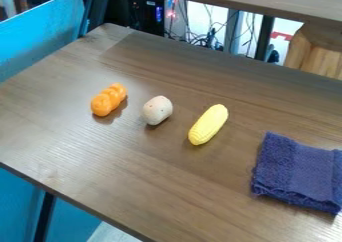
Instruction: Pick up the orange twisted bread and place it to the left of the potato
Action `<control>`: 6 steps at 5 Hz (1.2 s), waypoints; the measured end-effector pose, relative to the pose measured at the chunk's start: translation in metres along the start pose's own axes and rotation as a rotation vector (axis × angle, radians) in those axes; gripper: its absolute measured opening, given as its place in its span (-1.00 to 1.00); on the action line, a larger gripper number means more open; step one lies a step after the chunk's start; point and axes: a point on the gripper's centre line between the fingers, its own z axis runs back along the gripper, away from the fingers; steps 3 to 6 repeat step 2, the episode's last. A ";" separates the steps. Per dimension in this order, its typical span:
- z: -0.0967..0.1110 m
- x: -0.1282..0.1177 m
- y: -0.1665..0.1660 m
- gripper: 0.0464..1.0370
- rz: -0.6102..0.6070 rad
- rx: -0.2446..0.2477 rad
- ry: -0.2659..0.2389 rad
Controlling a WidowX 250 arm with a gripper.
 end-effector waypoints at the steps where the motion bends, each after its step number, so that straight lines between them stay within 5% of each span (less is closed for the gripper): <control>1: -0.015 -0.021 0.027 0.93 -0.090 0.046 0.069; 2: -0.027 -0.028 0.033 0.93 -0.174 0.040 0.114; 6: -0.027 -0.028 0.033 0.93 -0.174 0.040 0.114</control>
